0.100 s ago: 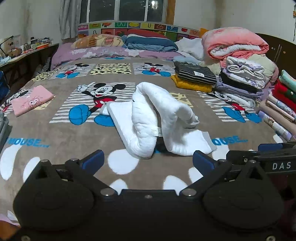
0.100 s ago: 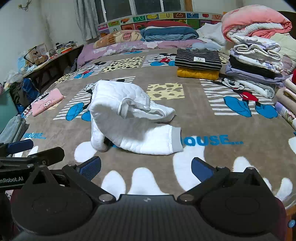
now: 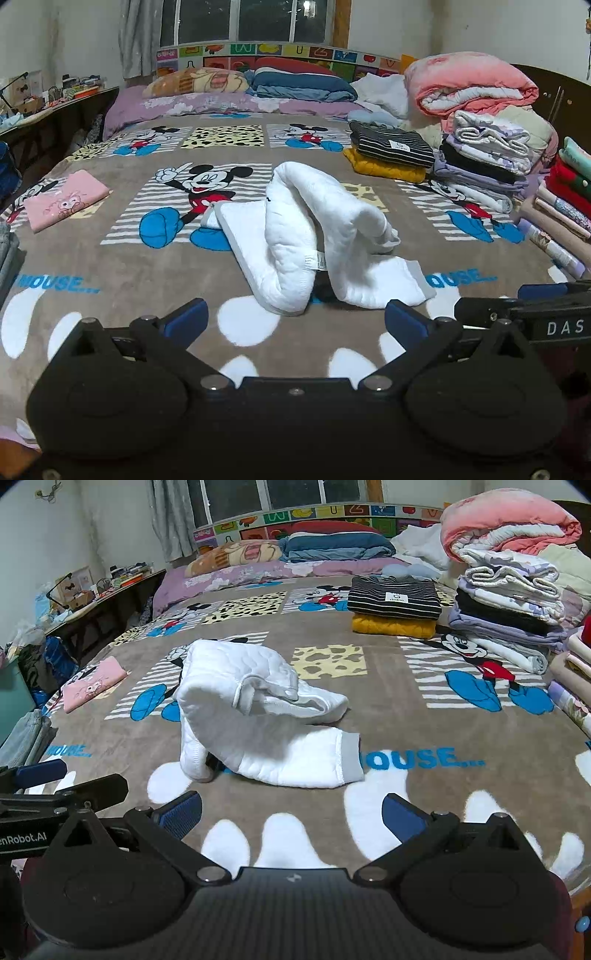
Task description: Fold clothes
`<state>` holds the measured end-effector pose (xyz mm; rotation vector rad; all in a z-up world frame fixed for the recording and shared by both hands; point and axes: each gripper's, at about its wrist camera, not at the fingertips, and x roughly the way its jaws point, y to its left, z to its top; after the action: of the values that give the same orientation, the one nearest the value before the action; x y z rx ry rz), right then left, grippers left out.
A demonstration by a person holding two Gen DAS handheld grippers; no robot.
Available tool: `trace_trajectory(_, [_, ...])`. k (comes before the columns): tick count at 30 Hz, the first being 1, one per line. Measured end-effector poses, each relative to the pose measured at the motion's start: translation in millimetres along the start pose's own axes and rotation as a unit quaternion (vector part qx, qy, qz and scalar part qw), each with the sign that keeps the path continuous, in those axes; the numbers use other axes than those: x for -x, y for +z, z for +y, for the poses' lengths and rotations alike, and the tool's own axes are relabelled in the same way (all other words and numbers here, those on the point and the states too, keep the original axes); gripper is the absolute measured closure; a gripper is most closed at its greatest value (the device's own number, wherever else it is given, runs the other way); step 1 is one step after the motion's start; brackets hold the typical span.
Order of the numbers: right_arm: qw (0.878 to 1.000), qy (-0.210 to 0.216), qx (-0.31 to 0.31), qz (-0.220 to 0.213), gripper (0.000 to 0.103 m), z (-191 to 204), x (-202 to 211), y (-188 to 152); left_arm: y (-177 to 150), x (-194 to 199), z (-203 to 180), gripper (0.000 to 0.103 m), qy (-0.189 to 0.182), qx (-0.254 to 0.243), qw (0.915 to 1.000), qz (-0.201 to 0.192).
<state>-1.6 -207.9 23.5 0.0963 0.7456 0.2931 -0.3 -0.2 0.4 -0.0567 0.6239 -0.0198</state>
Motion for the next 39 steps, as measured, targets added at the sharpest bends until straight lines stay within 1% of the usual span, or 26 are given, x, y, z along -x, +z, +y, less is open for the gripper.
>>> trace_trajectory(1, [1.0,0.001,-0.001,0.0,0.0,-0.3,-0.3,0.0,1.6,-3.8,1.8,0.0,0.0,0.004,0.9999,0.012])
trace_trajectory(2, [1.0,0.002,-0.001,0.0,0.0,-0.5,-0.6,0.0,2.4,-4.9,2.5,0.0,0.0,0.002,0.9999,0.013])
trace_trajectory(3, [1.0,0.003,-0.002,0.0,0.0,-0.8,-0.9,0.0,-1.1,-2.0,-0.9,0.0,0.004,-0.006,1.0,0.002])
trace_trajectory(4, [1.0,0.004,-0.002,0.0,0.0,-1.0,-1.2,0.1,-2.7,-3.0,-0.8,0.0,0.005,-0.007,1.0,0.0])
trace_trajectory(21, [1.0,0.003,-0.002,0.004,0.0,0.8,-1.9,-2.0,-2.8,-4.4,1.0,0.0,0.012,0.008,0.9999,0.002])
trace_trajectory(39, [1.0,0.002,-0.001,0.003,0.0,3.6,-1.7,-3.4,-4.3,-4.9,-0.1,0.0,0.009,0.005,0.9999,0.005])
